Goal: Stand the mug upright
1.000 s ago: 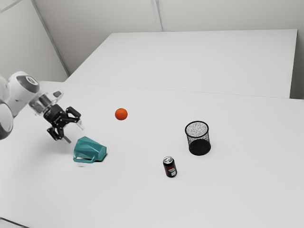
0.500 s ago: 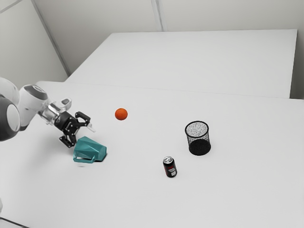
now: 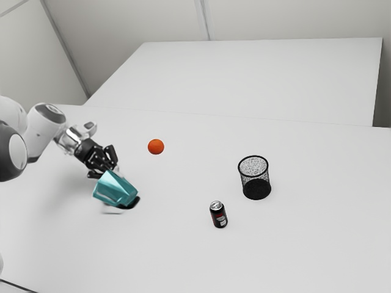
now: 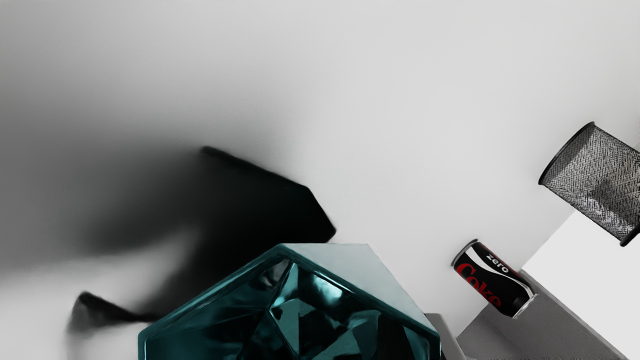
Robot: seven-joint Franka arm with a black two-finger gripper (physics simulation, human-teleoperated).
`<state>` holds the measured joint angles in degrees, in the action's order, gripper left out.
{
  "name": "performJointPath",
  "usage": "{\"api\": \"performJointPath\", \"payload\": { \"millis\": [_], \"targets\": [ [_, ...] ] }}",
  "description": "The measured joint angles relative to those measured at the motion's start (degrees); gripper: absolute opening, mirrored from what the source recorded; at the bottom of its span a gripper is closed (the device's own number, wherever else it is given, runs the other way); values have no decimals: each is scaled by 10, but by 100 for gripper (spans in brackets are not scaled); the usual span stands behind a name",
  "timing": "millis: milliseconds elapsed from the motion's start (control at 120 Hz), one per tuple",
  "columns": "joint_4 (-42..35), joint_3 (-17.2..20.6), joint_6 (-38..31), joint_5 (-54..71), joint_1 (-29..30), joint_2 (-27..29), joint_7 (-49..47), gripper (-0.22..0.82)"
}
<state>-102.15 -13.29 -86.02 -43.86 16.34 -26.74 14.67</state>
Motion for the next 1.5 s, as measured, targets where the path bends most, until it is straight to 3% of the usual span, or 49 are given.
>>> {"api": "performJointPath", "payload": {
  "millis": [300, 600, 767, 992, 1500],
  "targets": [
    [13, 13, -26, 85, -42, 49, -11, -16],
    [5, 78, -133, 297, -93, 119, -25, -18],
    [-62, 118, -210, 415, -112, 176, -66, -18],
    [-133, 156, -304, 471, -116, 209, -142, -18],
    [-171, 184, -380, 485, -116, 180, -286, -18]
  ]
}}
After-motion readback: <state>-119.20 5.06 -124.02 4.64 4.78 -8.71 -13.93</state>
